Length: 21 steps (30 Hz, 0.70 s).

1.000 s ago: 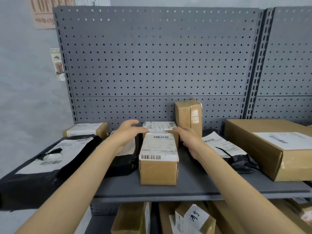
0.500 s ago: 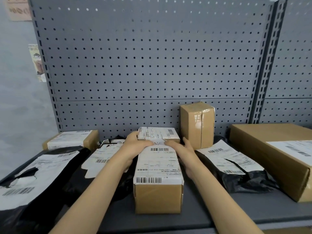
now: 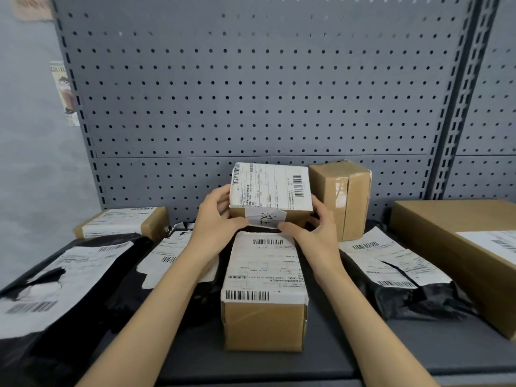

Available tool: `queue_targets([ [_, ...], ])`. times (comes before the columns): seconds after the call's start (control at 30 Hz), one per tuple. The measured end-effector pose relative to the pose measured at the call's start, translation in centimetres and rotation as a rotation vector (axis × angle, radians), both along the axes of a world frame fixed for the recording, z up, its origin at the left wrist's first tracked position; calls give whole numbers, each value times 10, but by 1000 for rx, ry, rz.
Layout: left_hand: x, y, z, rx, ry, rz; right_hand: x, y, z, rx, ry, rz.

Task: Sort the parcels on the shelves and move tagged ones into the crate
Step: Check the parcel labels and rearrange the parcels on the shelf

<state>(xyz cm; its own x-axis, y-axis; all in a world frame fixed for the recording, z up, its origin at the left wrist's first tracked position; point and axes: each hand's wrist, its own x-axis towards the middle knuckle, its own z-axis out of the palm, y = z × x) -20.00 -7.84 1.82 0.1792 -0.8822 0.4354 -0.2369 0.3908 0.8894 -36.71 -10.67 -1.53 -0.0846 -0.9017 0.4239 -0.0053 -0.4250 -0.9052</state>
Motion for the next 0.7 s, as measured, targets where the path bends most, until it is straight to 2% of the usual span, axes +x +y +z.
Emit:
queue_targets([
  [0.17, 6, 14, 19, -42, 0, 29, 4, 8, 4, -125, -24, 0],
  [0.37, 12, 40, 46, -101, -128, -5, 7, 26, 12, -159, 112, 31],
  [0.53, 13, 59, 77, -208, -192, -10, 2, 44, 29, -208, -2, 225],
  [0.7, 9, 73, 102, -270, -284, -39, -7, 59, 39, -81, -110, 304],
])
